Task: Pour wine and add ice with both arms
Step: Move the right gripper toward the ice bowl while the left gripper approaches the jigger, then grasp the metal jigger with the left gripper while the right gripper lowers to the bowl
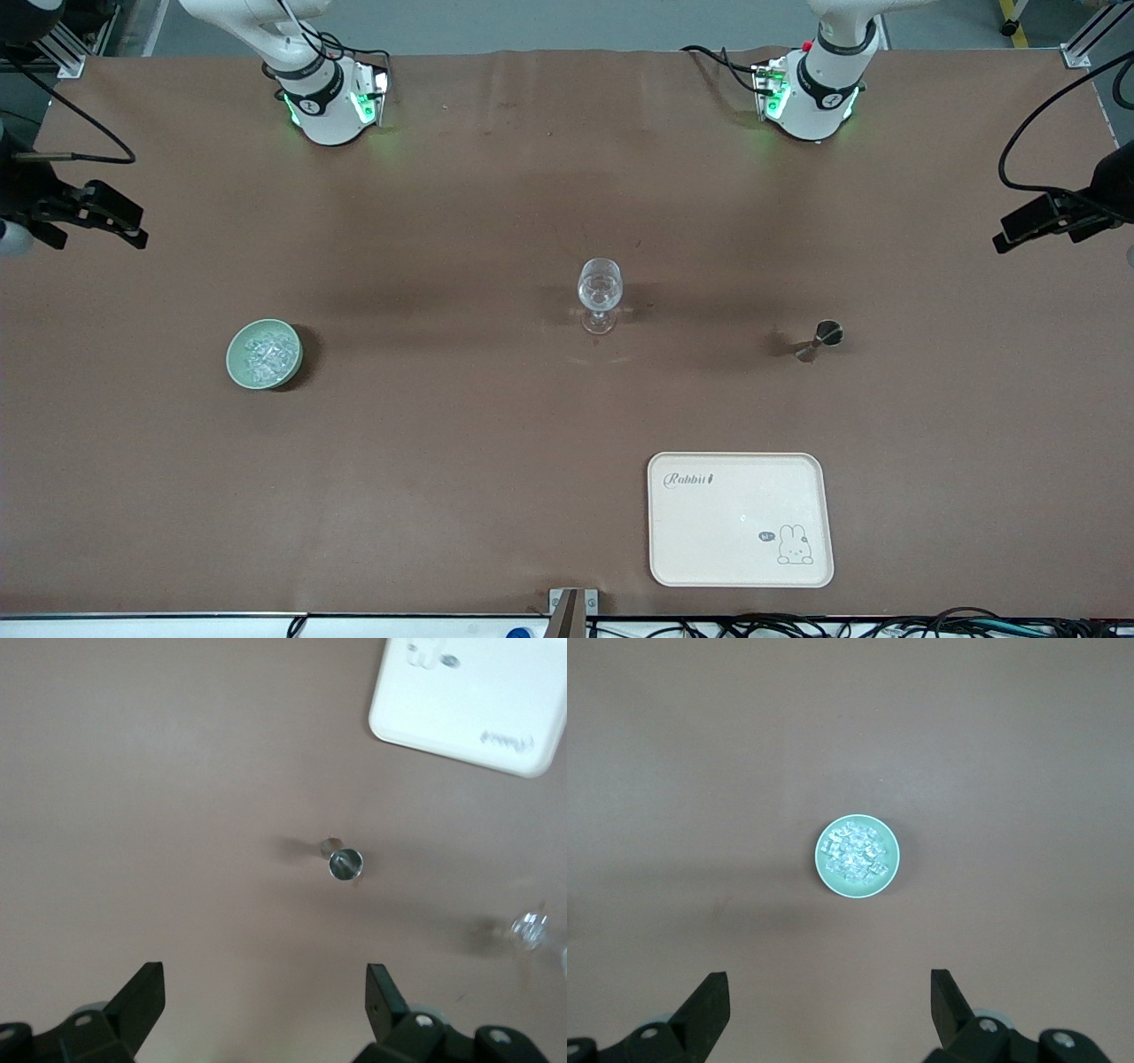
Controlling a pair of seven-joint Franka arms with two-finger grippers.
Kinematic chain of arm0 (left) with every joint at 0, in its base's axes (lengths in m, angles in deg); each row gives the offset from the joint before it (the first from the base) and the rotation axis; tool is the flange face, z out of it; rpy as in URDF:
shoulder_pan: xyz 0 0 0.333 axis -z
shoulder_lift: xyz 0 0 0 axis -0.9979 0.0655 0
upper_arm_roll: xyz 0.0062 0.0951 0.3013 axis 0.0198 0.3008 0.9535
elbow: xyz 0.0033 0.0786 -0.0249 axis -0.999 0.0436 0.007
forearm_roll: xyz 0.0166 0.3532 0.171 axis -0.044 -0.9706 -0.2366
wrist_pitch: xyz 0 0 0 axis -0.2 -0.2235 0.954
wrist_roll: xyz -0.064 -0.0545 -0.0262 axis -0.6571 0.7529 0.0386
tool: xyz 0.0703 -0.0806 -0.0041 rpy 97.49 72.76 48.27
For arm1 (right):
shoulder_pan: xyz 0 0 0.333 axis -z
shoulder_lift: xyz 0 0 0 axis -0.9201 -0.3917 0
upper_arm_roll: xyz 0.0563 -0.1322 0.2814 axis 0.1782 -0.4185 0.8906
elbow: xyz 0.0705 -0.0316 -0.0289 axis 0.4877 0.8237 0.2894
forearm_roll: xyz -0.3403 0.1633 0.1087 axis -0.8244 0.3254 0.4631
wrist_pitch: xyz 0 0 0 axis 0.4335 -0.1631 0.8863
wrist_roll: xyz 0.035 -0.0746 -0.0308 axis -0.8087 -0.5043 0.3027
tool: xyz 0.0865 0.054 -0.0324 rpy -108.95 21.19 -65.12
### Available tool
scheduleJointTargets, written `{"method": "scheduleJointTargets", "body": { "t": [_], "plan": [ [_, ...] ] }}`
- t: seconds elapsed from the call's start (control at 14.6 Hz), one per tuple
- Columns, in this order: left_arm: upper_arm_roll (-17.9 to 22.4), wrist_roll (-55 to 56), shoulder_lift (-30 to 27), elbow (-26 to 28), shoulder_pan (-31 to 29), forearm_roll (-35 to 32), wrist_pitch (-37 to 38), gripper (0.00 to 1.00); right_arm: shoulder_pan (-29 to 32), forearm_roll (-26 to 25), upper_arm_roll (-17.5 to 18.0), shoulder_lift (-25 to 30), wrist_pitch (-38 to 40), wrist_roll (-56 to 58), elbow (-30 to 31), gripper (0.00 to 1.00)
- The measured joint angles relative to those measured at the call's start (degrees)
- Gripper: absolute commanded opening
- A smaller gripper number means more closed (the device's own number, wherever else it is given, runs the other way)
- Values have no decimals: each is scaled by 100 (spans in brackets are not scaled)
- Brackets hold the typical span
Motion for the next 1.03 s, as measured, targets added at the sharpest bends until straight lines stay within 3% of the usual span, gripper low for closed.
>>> {"method": "scheduleJointTargets", "body": {
  "t": [0.41, 0.75, 1.03],
  "plan": [
    [-85, 2677, 442, -3, 37, 194, 75, 100, -27, 0, -8, -25, -117, -4, 93, 100],
    [-33, 3325, 1221, 32, -358, 1514, 331, 98, -22, 0, -40, -129, -1026, -12, 724, 100],
    [-21, 3511, 1974, 48, -540, 2035, 430, 100, -7, 0, -59, -225, -1245, -21, 987, 98]
  ]
}}
